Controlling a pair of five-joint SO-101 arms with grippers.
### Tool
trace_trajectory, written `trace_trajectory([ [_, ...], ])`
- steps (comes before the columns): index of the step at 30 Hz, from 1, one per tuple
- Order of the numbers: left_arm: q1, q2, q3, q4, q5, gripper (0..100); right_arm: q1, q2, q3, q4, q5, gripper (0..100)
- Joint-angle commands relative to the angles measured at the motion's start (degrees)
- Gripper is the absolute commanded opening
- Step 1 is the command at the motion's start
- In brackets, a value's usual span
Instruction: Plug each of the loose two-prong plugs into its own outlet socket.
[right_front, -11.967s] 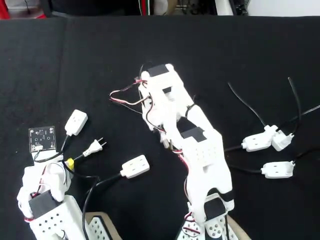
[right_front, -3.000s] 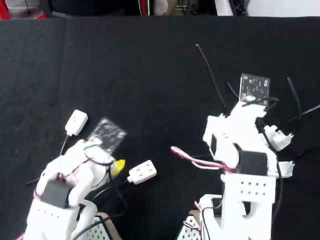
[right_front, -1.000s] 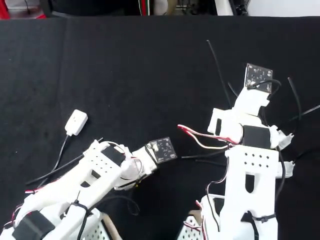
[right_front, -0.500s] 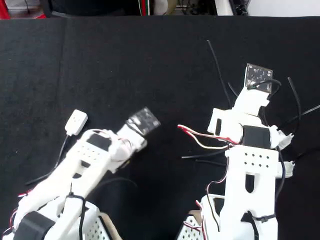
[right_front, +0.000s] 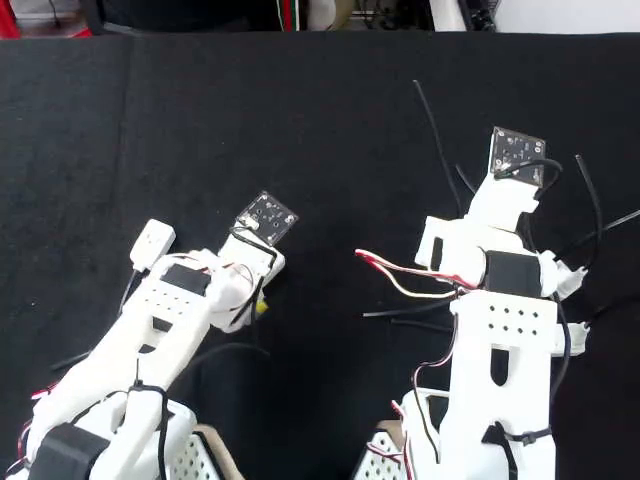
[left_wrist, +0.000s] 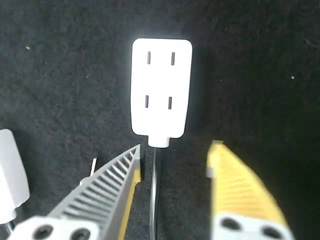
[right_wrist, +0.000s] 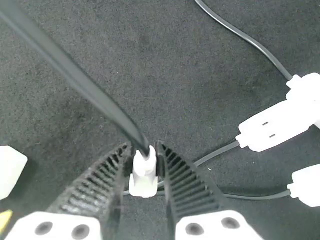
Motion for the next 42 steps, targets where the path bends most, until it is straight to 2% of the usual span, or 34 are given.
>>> trace_trajectory([
  [1,-0.75,-0.79,-0.75,0.7,0.0,30,-1.32,0.13,0.13,-4.13,-0.7,1.1],
  [4,-1.36,-1.32,-1.98,2.9,0.35,30,-5.1,0.13,2.59,-9.05,-3.6,1.1],
  [8,-5.76,-8.62,-1.1,3.96,2.2,30,-9.85,0.22,2.42,-11.96,-5.98,1.1],
  [12,-7.6,-21.54,5.41,3.87,2.9,30,-16.44,0.22,1.27,-15.38,-5.98,1.1],
  [16,-12.35,-39.12,13.32,4.4,5.71,30,-25.23,4.26,2.59,-25.32,-7.38,1.1],
  [20,-19.56,-56.88,17.71,13.71,5.8,30,-32.09,14.02,2.33,-32.62,-6.77,1.1],
  [25,-29.76,-75.6,23.16,24.7,5.54,30,-38.51,25.89,-1.54,-36.92,0.35,1.1],
  [33,-37.58,-72.26,24.4,27.16,1.76,30,-42.9,32.92,-4.62,-39.21,10.29,1.1],
  [42,-40.22,-72.26,26.68,27.43,-1.32,30,-42.99,37.76,-4.35,-43.34,16.09,1.1],
])
